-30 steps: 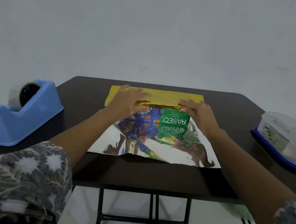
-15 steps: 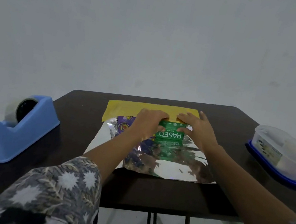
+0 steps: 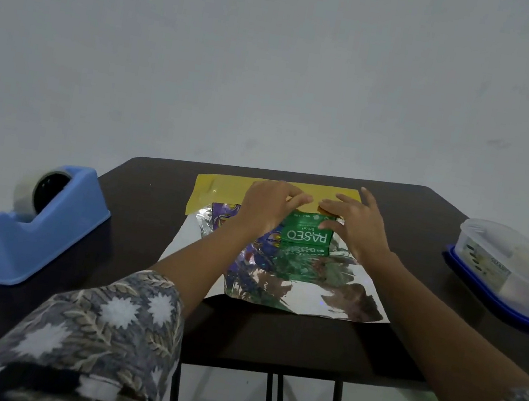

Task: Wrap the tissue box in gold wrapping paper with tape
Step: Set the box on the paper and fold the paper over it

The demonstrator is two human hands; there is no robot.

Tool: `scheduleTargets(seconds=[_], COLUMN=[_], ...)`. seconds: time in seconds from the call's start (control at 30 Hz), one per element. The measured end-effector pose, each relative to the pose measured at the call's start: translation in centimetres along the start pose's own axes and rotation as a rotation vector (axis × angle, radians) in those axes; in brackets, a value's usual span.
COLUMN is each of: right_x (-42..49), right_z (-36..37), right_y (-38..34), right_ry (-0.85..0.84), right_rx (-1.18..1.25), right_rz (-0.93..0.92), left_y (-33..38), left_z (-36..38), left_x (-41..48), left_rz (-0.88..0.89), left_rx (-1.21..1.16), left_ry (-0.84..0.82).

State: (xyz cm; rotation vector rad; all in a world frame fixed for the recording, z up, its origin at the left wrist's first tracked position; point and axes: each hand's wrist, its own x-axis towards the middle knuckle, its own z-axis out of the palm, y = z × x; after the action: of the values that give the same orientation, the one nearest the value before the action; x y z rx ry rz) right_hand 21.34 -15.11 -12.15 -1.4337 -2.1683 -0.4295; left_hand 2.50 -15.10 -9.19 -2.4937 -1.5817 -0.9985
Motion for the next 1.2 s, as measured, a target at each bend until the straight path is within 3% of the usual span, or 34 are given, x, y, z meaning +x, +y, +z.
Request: scheduleTargets(seconds=[0.13, 0.27, 0.37, 0.47, 0.57, 0.67, 0.93, 1.1, 1.2], right_x=[0.1, -0.1, -0.5, -0.2, 0.7, 0.9, 0.9, 0.7, 0.6], right_z=[0.2, 0.1, 0.0, -0.7, -0.8, 0.2, 1.4, 1.1, 0.9], right_y=[0.1, 0.4, 0.7, 0.8, 0.1, -0.7, -0.6, -0.9, -1.0], right_ry=[-0.026, -0.077, -0.098, 0.001, -0.106, -0.189, -0.135, -0.114, -0.121], right_rx=[0.008, 0.031, 0.179, 0.329, 0.269, 0.269, 0.339, 0.351, 0.342], right_rz=[0.031, 0.052, 0.069, 0.077, -0.012, 0.002, 0.065, 0.07, 0.069], left_y=[-0.1, 0.0, 0.3, 0.2, 0.3, 0.0, -8.4, -12.5, -11.5], left_z=[0.0, 0.2, 0.3, 0.4, 0.5, 0.5, -2.6, -5.4, -6.4], left_x=[0.7, 0.5, 0.2, 0.0, -0.3, -0.4, -3.7, -4.9, -3.7], left_rz=[0.022, 0.023, 0.055, 0.09, 0.094, 0.088, -0.082, -0.115, -0.186], left_rx=[0.009, 0.17, 0.264, 0.279, 0.295, 0.23, -0.184, -0.047, -0.051], left_ry=[-0.082, -0.106, -0.108, -0.096, -0.09, -0.092, -0.035, 0.011, -0.07])
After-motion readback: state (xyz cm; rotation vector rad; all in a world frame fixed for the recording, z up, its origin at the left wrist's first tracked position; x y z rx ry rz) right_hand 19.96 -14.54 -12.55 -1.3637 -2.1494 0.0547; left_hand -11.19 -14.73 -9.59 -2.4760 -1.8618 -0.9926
